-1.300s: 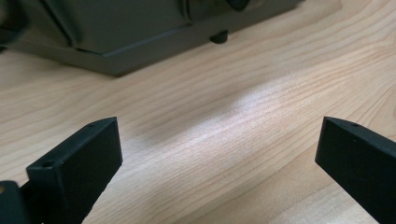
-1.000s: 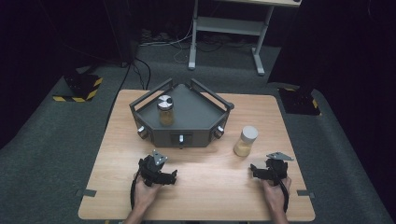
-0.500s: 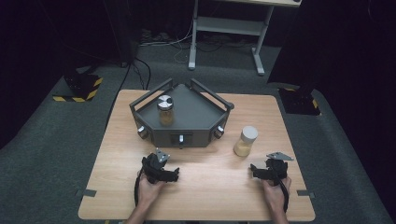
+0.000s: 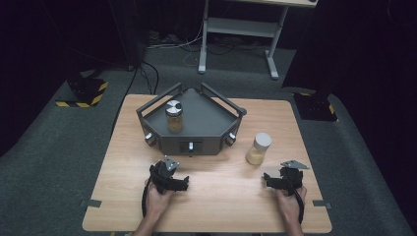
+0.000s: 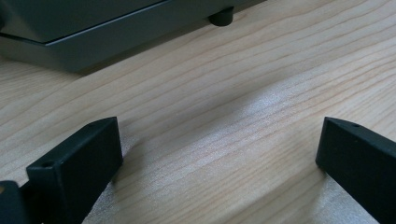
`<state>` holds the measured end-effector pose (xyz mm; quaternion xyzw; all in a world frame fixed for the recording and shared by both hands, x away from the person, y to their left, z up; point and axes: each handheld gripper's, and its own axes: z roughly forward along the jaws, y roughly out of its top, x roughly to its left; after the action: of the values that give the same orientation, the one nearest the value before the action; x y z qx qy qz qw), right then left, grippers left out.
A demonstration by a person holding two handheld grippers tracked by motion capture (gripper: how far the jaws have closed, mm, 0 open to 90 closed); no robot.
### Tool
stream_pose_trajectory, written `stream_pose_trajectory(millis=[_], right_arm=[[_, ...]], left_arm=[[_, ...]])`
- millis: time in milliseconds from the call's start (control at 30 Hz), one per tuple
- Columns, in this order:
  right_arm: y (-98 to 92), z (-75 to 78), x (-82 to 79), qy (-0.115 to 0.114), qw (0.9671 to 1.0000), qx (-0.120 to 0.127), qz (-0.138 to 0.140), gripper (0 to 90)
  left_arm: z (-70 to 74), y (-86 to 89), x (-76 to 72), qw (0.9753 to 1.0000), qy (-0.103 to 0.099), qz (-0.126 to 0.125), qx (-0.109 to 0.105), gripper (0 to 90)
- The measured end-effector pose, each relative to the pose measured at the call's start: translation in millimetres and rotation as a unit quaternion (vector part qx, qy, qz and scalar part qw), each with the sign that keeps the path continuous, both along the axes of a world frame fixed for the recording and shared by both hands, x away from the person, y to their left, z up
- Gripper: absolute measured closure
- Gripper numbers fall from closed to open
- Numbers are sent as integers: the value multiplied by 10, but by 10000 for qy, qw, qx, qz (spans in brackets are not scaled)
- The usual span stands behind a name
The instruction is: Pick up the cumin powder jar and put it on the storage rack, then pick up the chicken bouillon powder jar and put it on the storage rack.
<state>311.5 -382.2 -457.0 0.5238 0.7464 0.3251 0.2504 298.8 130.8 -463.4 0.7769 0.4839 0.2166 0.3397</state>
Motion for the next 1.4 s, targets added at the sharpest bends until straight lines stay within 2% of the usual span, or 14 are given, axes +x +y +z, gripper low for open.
stream_pose_trajectory(millis=[1400], right_arm=[[1, -1, 0, -2, 10000, 2, -2, 37]], left_arm=[[0, -15, -3, 9999, -11, 104, 1, 12]])
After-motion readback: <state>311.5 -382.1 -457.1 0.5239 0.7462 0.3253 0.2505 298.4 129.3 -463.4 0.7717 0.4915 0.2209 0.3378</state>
